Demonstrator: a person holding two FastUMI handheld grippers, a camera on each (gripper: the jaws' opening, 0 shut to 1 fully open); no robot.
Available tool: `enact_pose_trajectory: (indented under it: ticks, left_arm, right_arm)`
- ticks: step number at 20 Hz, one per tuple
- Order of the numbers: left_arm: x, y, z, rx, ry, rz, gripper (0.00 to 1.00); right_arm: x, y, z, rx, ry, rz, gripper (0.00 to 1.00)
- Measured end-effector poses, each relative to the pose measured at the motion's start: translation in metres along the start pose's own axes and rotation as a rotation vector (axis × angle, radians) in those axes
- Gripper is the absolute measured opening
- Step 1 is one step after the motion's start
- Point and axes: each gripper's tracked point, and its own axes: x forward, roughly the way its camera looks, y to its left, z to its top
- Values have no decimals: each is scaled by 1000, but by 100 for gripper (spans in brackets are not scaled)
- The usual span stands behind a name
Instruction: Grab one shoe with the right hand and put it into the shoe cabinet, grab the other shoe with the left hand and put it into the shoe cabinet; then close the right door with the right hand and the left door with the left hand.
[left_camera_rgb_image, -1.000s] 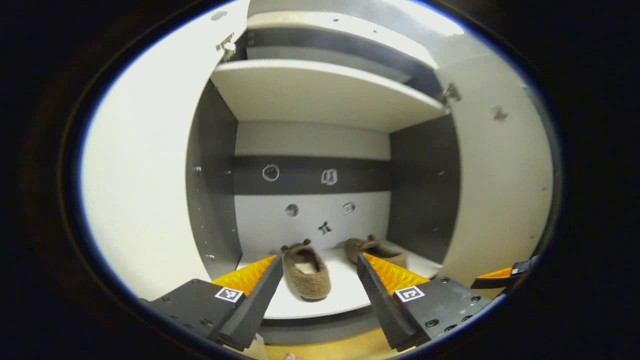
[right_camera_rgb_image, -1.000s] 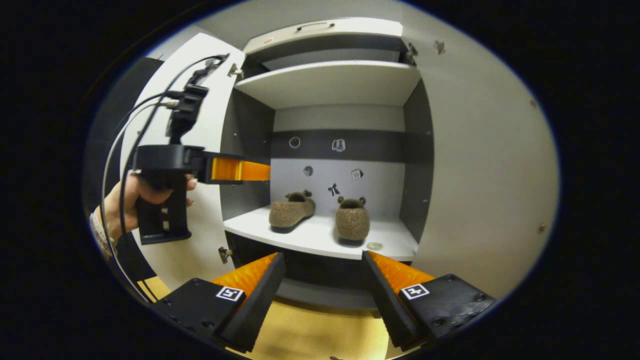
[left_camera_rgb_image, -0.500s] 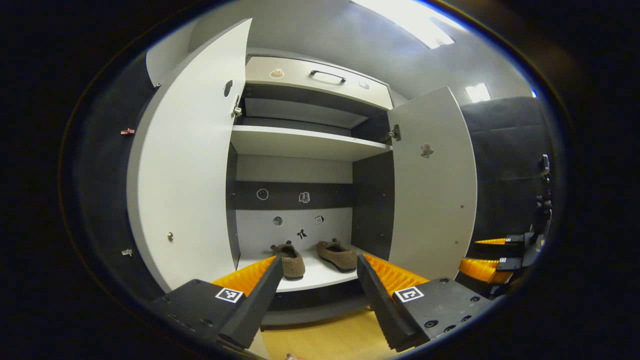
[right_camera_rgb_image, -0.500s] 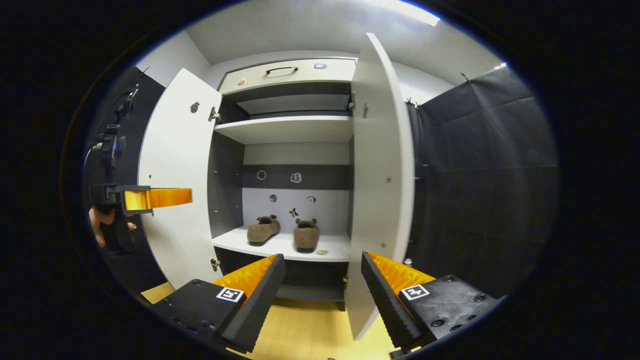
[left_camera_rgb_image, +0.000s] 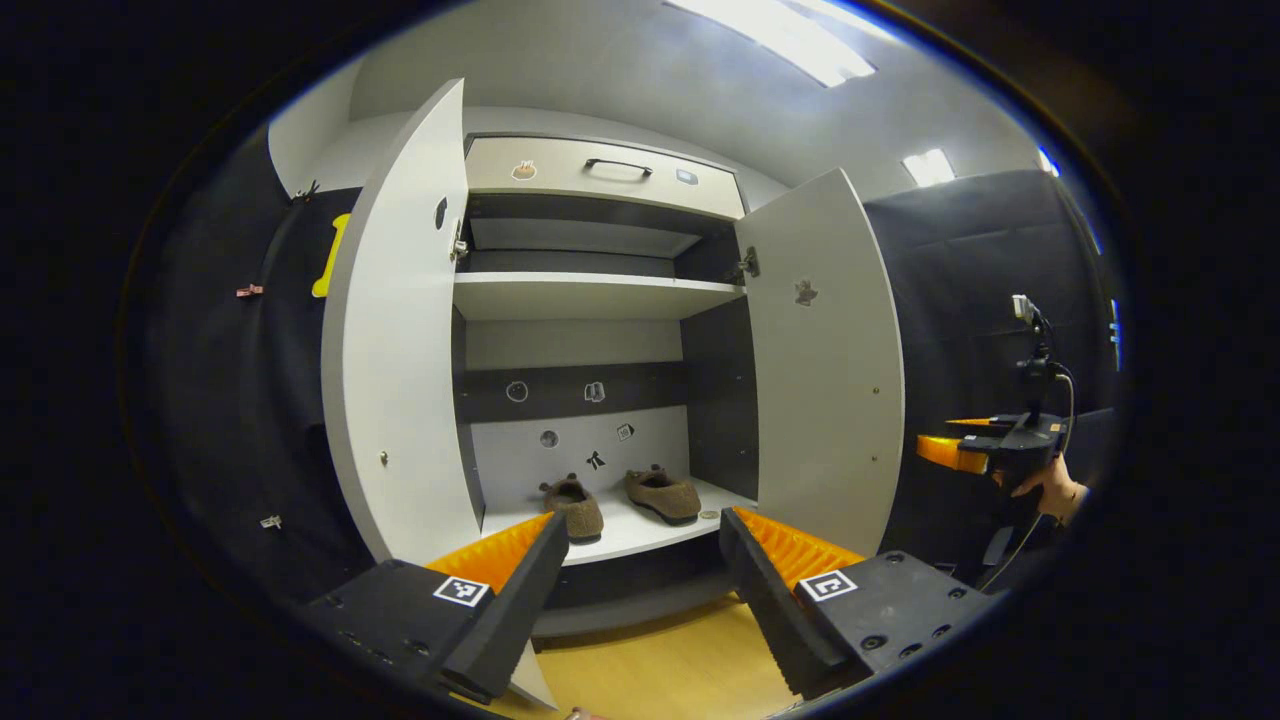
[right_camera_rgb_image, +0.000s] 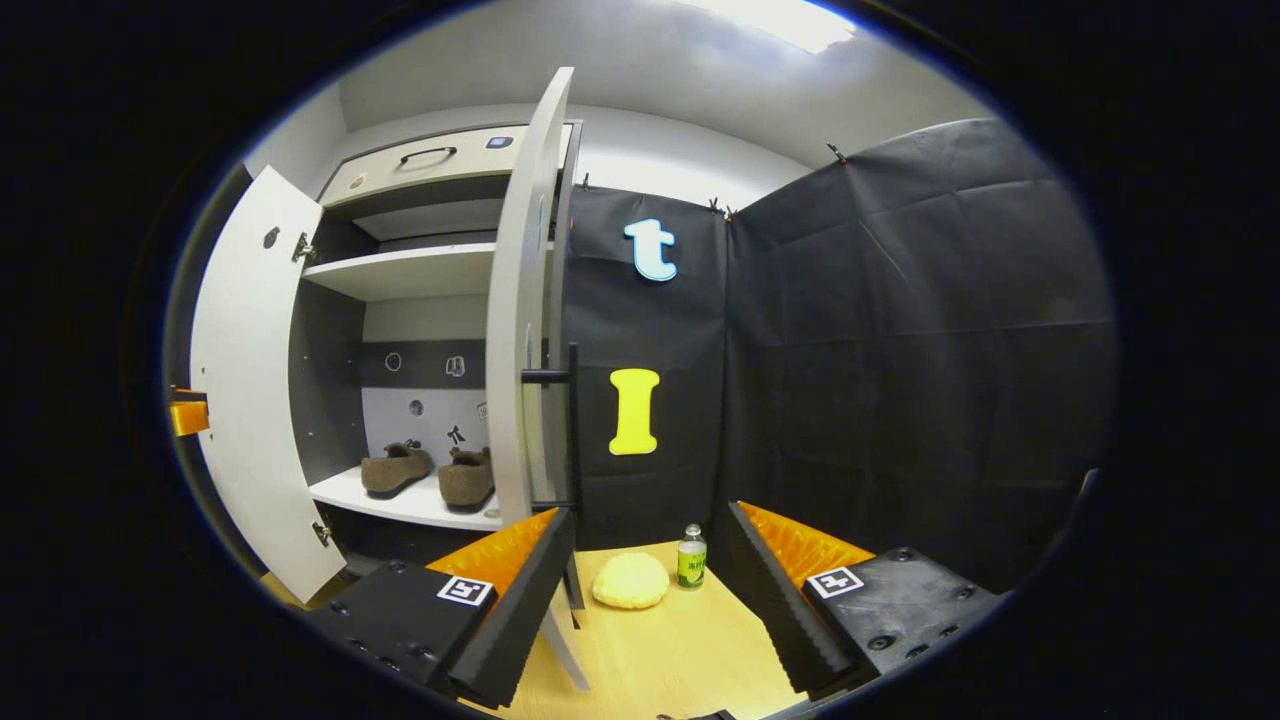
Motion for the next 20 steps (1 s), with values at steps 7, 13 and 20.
enact_pose_trajectory:
  ticks: [7, 13, 20]
  left_arm:
    - [-1, 15, -11, -56, 19, 48, 96]
    - [-4, 37, -17, -26, 51, 115, 97]
    - [-25, 62, -23, -27, 73, 213, 97]
  right_arm:
    - [23, 21, 3, -28, -1, 80, 90]
    - [20, 67, -3, 21, 12, 241, 94]
    - [31, 152, -11, 37, 25, 450, 93]
